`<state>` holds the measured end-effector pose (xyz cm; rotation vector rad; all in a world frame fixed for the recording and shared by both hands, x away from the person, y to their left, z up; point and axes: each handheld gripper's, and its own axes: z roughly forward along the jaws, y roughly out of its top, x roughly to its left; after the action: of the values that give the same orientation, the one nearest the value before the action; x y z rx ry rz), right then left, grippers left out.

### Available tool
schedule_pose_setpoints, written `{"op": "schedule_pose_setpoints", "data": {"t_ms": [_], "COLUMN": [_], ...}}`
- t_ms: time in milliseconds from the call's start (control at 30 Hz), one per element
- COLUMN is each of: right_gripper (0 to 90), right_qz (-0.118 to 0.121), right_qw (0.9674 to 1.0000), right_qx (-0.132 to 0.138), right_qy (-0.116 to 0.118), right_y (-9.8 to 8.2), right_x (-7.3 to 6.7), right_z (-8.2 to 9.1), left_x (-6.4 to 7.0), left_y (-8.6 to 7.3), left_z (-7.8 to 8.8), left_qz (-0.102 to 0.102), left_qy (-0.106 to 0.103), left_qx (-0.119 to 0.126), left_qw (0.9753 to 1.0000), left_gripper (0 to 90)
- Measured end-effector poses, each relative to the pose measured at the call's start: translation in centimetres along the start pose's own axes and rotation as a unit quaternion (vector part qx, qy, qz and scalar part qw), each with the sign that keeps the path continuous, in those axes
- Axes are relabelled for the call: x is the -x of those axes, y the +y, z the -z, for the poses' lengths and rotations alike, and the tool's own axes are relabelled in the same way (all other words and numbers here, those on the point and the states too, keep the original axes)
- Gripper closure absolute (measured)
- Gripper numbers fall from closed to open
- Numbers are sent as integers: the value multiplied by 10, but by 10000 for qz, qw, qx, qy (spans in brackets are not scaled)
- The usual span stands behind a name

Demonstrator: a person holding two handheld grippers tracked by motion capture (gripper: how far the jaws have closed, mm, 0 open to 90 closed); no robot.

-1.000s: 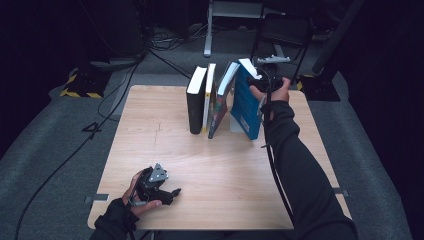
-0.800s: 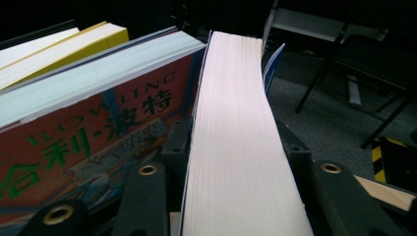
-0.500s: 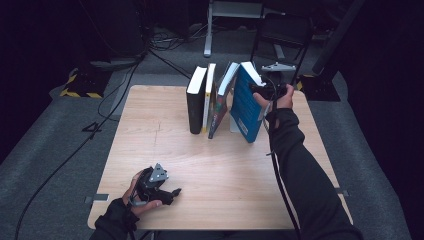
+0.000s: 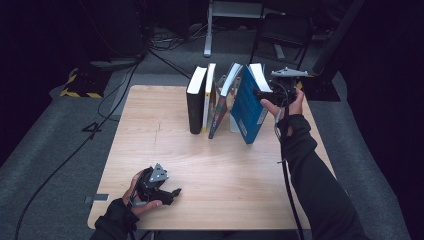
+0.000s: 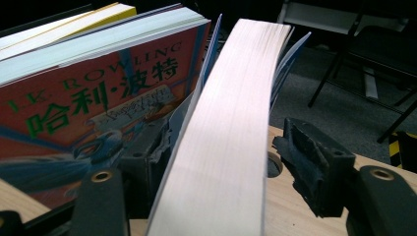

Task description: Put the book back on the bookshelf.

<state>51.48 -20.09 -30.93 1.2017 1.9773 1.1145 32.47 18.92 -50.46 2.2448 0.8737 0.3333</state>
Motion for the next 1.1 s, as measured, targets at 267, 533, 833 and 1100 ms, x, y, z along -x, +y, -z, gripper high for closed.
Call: {"op": "schedule_pose_setpoints", "data": {"t_ms": [267, 533, 833, 1100], "right_gripper": [331, 469, 582, 570], "right_qz": [129, 513, 557, 153], "right_qw": [9995, 9973, 9952, 9947], "right_qx": [-116, -136, -423, -647], "right_qy": [270, 507, 686, 781], "right_y": [-16, -46, -87, -115], "right_x": [3, 1, -4, -9], "right_z": [17, 24, 10, -22], "left_x": [0, 0, 0, 0], "left_y": [0, 0, 0, 0], "left_z": [0, 0, 0, 0], "left_qz": [1, 24, 23, 22], "left_qy": [2, 1, 0, 0], "left_qx": [0, 2, 1, 1], "left_qw": [10000, 10000, 10000, 10000], "left_gripper": [145, 145, 145, 145]}}
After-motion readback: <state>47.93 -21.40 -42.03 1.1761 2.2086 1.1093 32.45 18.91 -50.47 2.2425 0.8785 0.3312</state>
